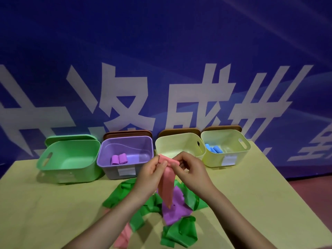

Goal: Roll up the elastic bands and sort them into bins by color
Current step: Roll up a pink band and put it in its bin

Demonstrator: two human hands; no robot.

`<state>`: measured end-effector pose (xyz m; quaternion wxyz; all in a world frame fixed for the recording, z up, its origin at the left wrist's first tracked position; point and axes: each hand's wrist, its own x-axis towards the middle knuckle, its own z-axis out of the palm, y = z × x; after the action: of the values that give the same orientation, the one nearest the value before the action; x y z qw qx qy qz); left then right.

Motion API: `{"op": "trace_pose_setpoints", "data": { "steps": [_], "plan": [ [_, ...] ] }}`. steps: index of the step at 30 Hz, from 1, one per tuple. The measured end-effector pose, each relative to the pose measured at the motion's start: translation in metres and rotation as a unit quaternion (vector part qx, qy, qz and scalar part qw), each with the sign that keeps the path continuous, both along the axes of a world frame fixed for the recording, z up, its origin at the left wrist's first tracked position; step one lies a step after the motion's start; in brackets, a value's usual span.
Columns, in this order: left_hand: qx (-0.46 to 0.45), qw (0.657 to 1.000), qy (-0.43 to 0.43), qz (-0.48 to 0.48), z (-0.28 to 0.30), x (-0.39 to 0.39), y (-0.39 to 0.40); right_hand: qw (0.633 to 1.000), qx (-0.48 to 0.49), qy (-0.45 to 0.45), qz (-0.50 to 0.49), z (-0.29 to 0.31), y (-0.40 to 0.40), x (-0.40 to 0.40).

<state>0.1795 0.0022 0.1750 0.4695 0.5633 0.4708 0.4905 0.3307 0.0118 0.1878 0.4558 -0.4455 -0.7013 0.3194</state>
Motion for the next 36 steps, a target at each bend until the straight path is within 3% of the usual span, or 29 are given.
{"op": "trace_pose_setpoints", "data": {
  "steps": [5,13,21,25,31,36],
  "plan": [
    [0.012,1.000,-0.009,-0.001,-0.002,0.028,0.003,0.993,0.095,-0.065,-0.013,-0.004,0.001,0.024],
    [-0.150,0.976,-0.153,0.043,0.001,0.083,0.005,0.990,0.123,-0.070,-0.002,-0.004,0.018,0.083],
    [-0.177,0.968,-0.141,0.110,-0.005,0.131,0.012,0.953,0.202,-0.207,0.090,-0.009,0.041,0.141],
    [-0.173,0.966,-0.142,0.127,-0.012,0.153,0.017,0.943,0.208,-0.226,0.127,-0.012,0.049,0.166],
    [-0.140,0.977,-0.114,0.114,-0.008,0.189,0.027,0.958,0.175,-0.194,0.116,-0.015,0.056,0.199],
    [-0.115,0.983,-0.106,0.096,-0.009,0.202,0.037,0.991,0.059,-0.071,0.092,-0.013,0.054,0.215]
  ]
}}
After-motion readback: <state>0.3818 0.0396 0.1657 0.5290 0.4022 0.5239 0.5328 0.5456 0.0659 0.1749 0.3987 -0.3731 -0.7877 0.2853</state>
